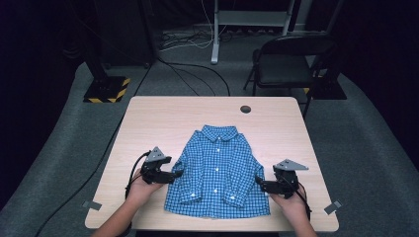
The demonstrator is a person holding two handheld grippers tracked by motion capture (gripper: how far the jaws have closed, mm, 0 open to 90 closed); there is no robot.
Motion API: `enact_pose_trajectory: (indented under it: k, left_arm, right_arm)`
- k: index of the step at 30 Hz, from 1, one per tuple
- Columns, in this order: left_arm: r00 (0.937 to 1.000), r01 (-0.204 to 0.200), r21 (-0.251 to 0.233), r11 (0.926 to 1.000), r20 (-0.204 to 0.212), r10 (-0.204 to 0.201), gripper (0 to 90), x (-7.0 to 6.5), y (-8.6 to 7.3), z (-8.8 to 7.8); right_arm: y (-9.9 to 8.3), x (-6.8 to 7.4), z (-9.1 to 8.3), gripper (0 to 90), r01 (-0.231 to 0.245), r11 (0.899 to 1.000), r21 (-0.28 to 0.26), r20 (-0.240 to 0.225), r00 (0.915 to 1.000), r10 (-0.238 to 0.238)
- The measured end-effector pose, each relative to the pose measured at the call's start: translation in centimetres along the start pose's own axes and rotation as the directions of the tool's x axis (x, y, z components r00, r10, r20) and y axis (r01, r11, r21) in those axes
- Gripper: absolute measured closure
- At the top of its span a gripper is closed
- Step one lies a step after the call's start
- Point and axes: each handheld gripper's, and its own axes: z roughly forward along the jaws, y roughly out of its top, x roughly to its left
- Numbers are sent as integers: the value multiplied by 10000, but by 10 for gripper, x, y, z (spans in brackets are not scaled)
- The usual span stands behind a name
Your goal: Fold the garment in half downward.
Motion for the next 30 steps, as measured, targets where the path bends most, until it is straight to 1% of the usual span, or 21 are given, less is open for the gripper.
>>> enact_pose_trajectory:
  k: [3,5,8,9,10,12,16,20,23,27,30]
  left_arm:
    - [10000,79,23,10000,34,-79,204,2,2,0]
    - [10000,-63,41,10000,-37,63,202,4,6,0]
    - [10000,84,-130,9999,-44,-84,202,7,13,0]
    - [9999,106,-176,9998,-41,-107,201,8,14,0]
    - [9998,212,-266,9994,-59,-213,203,9,16,1]
    - [9997,243,-356,9991,-86,-246,204,10,18,3]
    - [9996,178,-454,9988,-195,-187,200,12,22,10]
    - [9995,-93,-512,9986,-321,76,184,13,26,17]
    - [9994,-63,-544,9985,-336,45,184,13,31,23]
    - [9996,130,-621,9980,-234,-144,190,13,38,32]
    - [9994,132,-598,9981,-298,-150,192,13,42,39]
  right_arm:
    - [2,2,1,116,-88,10000,13,-178,9998,88]
    - [4,5,3,117,-57,10000,-15,-258,9997,57]
    - [9,7,5,122,206,9998,-45,-233,9995,-207]
    - [11,8,6,124,226,9997,-81,-252,9994,-228]
    - [12,8,8,125,261,9996,-117,-268,9993,-264]
    - [15,9,10,126,418,9990,-153,-175,9990,-420]
    - [19,9,19,127,536,9985,-146,-160,9984,-538]
    - [23,9,29,126,459,9988,-188,-281,9985,-464]
    - [25,9,33,125,458,9986,-251,-276,9985,-465]
    - [29,9,40,126,459,9986,-272,-230,9987,-465]
    - [33,10,45,127,524,9982,-278,-213,9984,-530]
